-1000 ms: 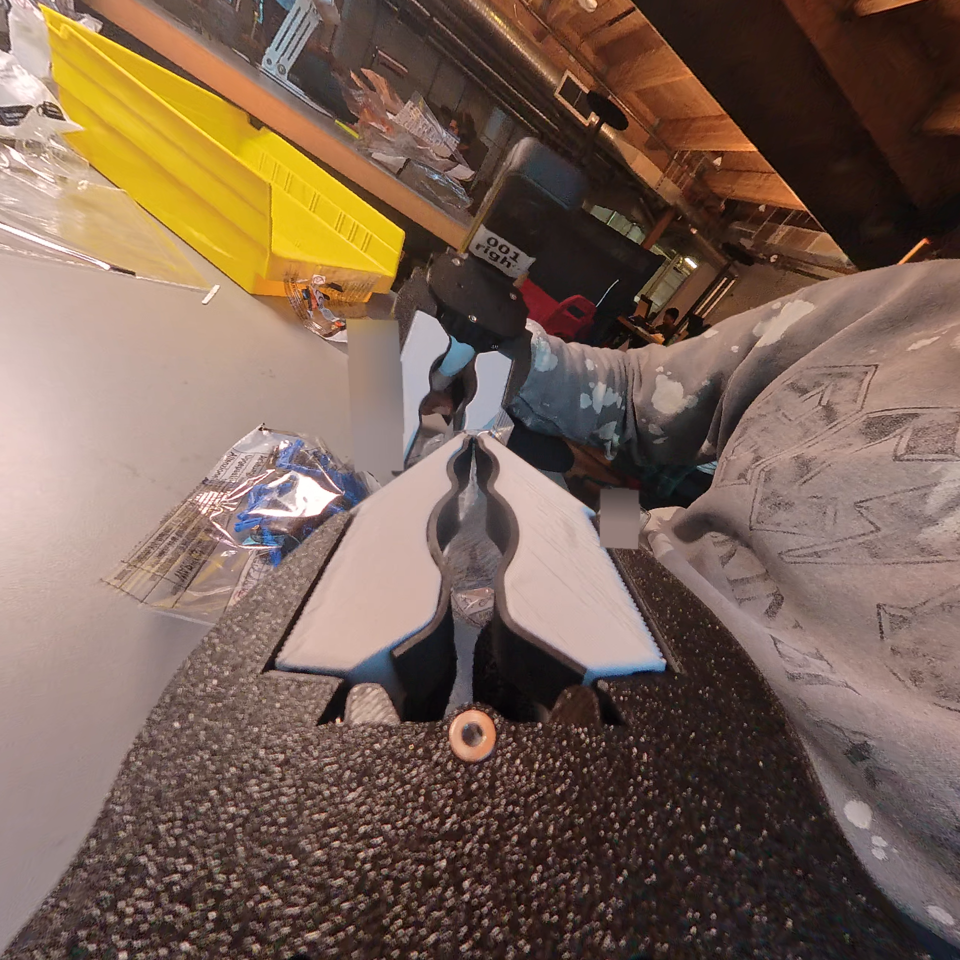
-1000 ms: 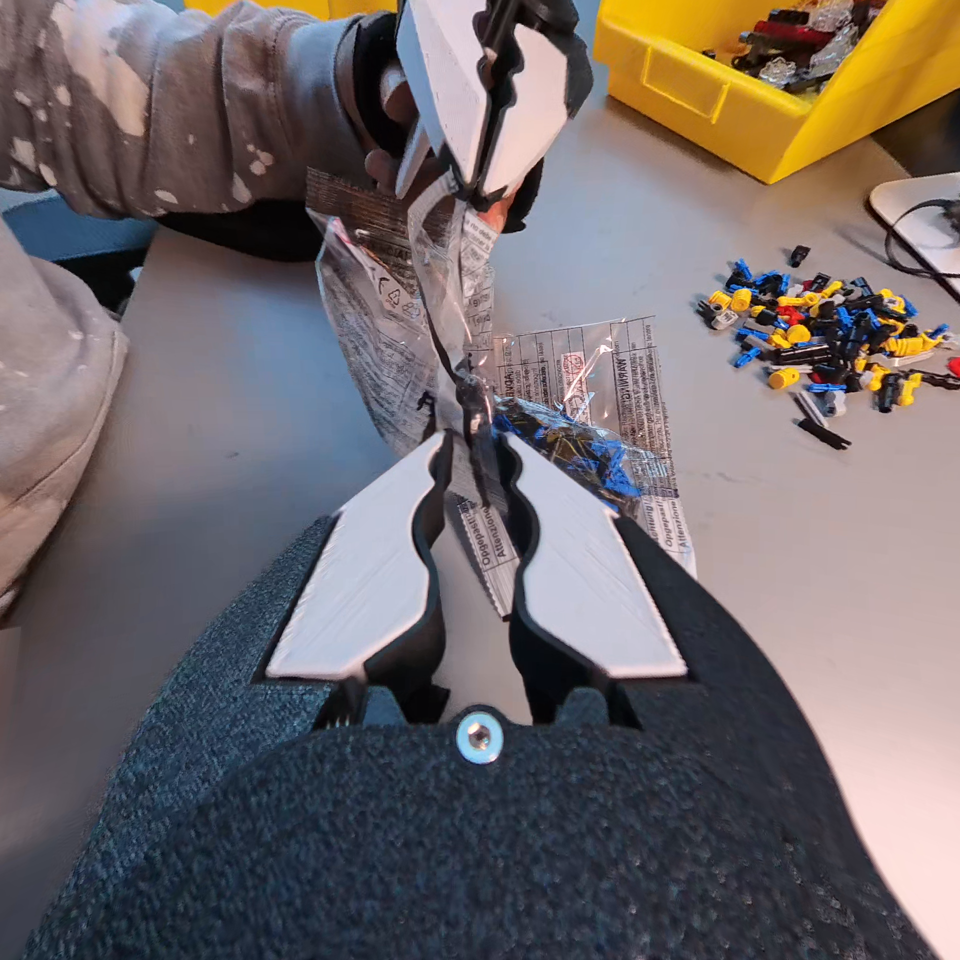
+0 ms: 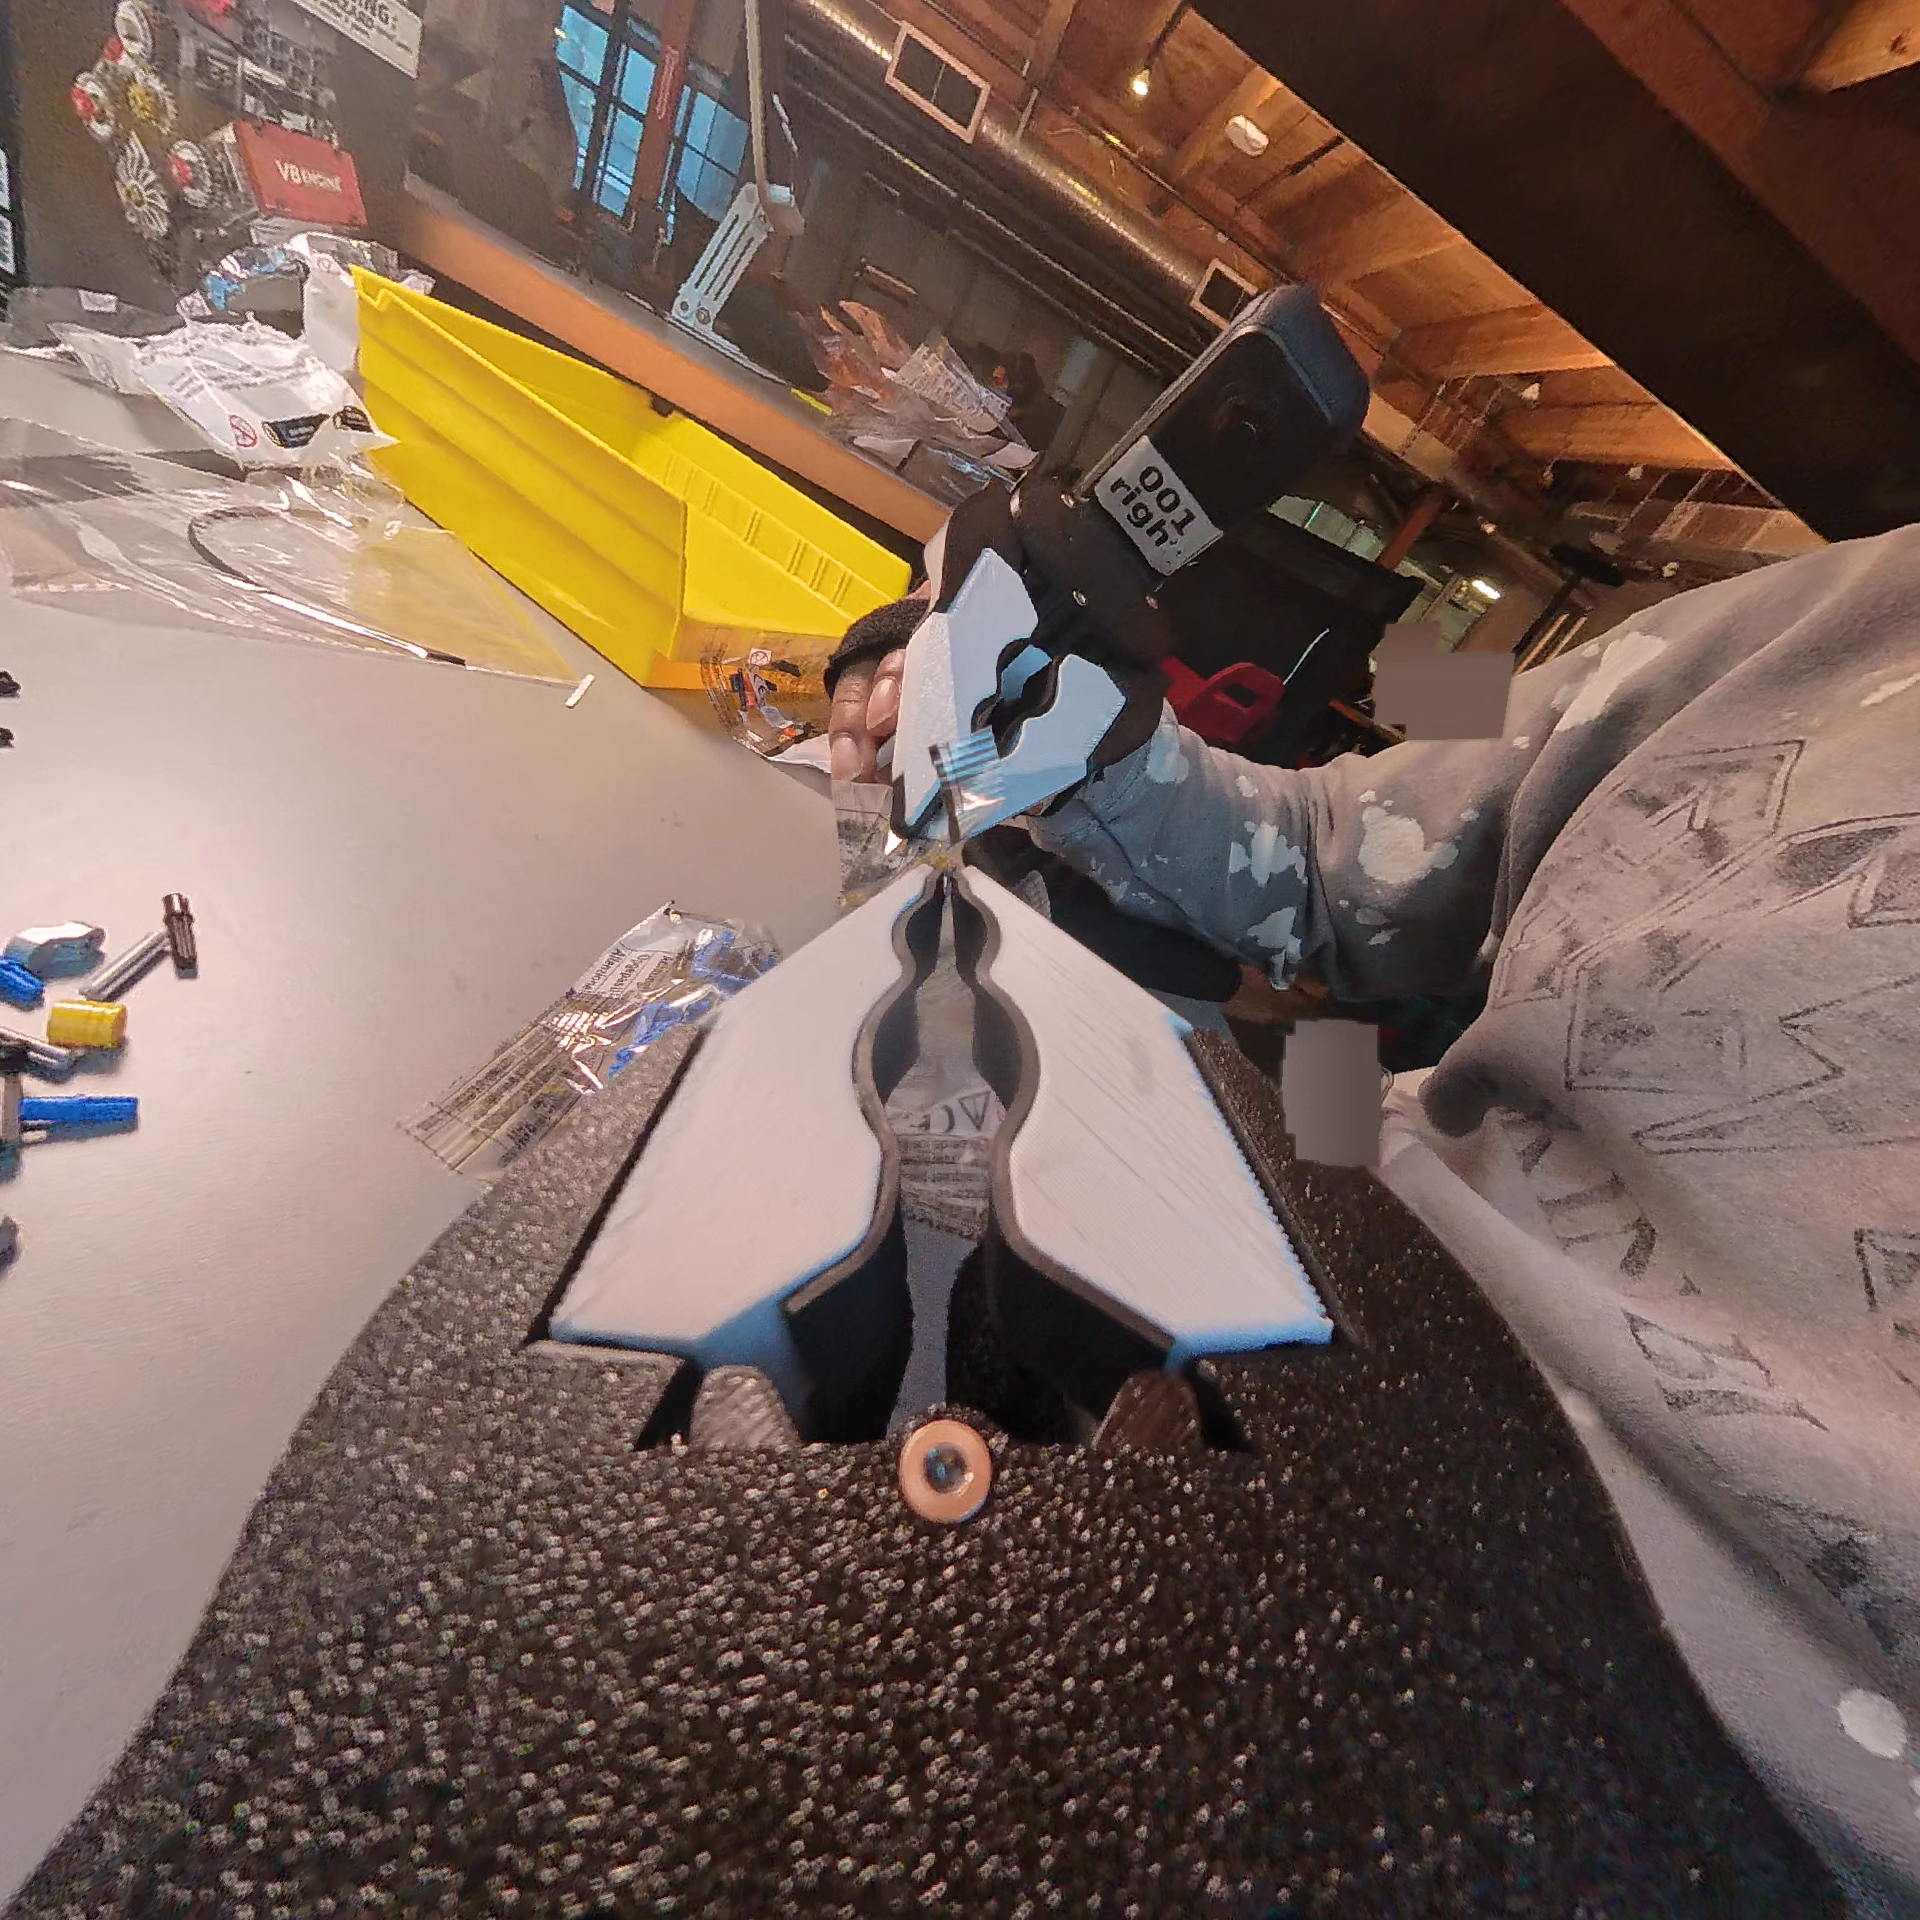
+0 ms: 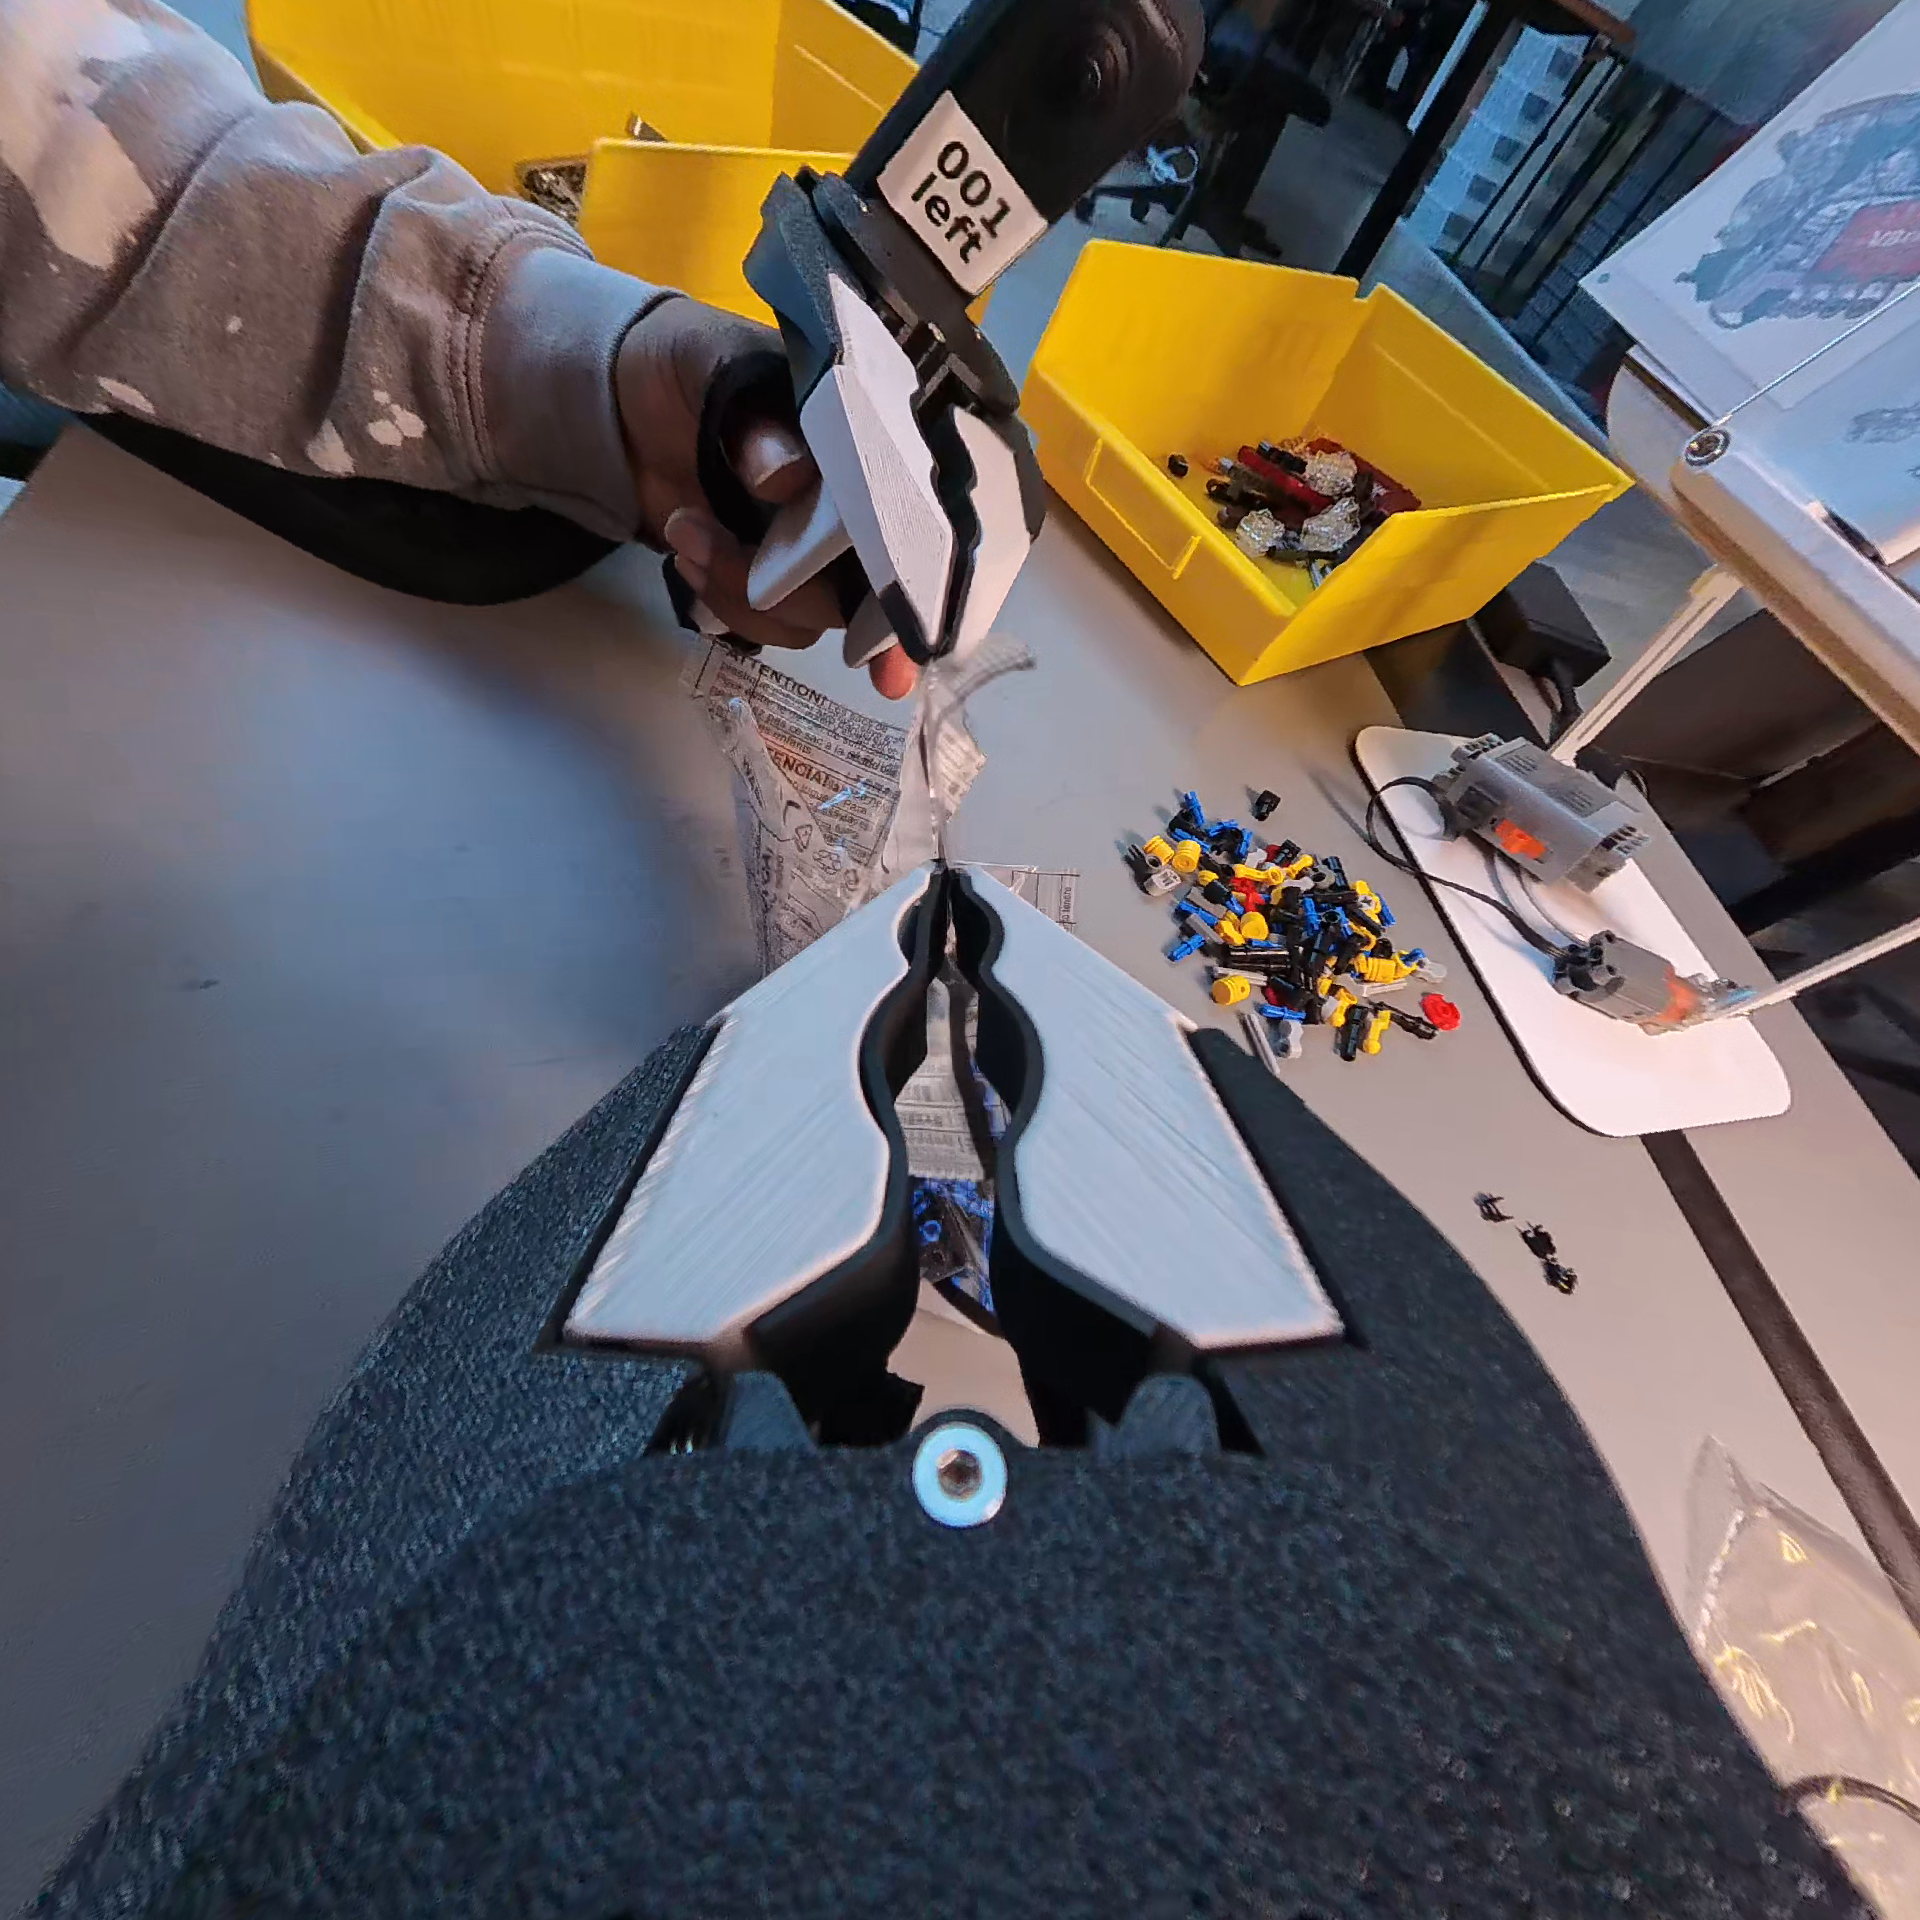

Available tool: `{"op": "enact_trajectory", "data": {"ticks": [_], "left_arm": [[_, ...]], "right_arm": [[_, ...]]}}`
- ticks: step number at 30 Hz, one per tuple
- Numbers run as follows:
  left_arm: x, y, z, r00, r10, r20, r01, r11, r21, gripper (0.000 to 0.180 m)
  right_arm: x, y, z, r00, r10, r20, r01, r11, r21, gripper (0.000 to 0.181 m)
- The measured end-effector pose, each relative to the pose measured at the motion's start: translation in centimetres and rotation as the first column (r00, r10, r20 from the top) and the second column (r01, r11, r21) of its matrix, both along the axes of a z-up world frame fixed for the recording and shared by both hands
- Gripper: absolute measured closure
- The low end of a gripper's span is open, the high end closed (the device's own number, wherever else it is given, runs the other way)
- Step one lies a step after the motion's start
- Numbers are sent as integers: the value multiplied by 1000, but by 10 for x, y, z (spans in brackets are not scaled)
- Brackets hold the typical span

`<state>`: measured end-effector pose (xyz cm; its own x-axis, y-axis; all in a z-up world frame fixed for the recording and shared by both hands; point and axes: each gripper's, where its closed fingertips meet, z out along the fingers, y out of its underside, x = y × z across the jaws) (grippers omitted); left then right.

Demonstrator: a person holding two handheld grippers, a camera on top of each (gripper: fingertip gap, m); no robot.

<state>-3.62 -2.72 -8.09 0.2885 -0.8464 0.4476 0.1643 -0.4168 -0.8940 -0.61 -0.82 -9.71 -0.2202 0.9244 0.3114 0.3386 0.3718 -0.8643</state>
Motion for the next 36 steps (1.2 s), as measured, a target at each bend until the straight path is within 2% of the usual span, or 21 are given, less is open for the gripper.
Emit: {"op": "enact_trajectory", "data": {"ticks": [5,9,11,13,15,17,21,23,26,29,32,36], "left_arm": [[-1,3,-2,997,50,-65,-45,997,69,180],[-3,4,2,995,73,-73,-64,992,112,151],[3,1,-6,990,49,-132,-34,993,110,138],[16,-6,-14,983,2,-185,18,994,107,133],[27,-7,-22,971,-5,-238,32,994,108,135],[32,0,-29,954,40,-296,-7,993,114,150],[25,10,-27,935,124,-331,-66,981,180,175],[20,7,-21,936,131,-326,-59,973,221,179],[16,-1,-20,939,101,-330,-28,975,220,180],[13,0,-28,937,87,-338,-31,985,168,176],[10,1,-37,933,61,-356,-25,994,105,165],[9,1,-36,938,54,-343,-24,996,89,151]], "right_arm": [[4,-5,-3,999,26,21,-26,999,28,181],[6,-7,-2,997,58,46,-59,998,9,181],[5,-11,0,994,90,63,-90,996,9,181],[2,-12,6,992,104,72,-106,994,30,181],[-5,-13,21,994,105,43,-107,994,32,181],[-13,-11,36,996,88,19,-88,996,-22,181],[-26,0,54,999,37,13,-34,978,-206,181],[-28,7,58,1000,17,25,-8,950,-312,181],[-30,5,56,998,50,43,-25,893,-448,181],[-34,6,47,997,52,53,-24,900,-434,181],[-35,7,37,996,46,72,-11,904,-427,181],[-32,1,24,993,70,95,-20,895,-446,181]]}}
